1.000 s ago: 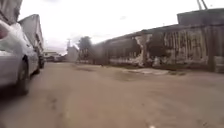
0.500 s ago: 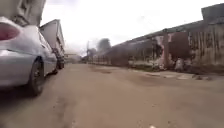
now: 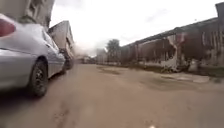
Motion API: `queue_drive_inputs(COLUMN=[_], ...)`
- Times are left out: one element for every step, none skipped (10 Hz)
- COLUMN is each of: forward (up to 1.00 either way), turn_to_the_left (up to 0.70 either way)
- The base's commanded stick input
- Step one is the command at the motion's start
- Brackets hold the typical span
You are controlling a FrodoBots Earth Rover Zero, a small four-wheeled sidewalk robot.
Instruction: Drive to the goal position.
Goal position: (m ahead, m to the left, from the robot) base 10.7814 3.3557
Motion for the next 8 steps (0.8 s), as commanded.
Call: queue_drive_inputs(forward=[0.5, 0.5, 0.5, 0.5, 0.5, 0.5, 0.5, 0.5], turn_to_the_left=[0.0, 0.0, 0.0, 0.0, 0.0, 0.0, 0.0, 0.0])
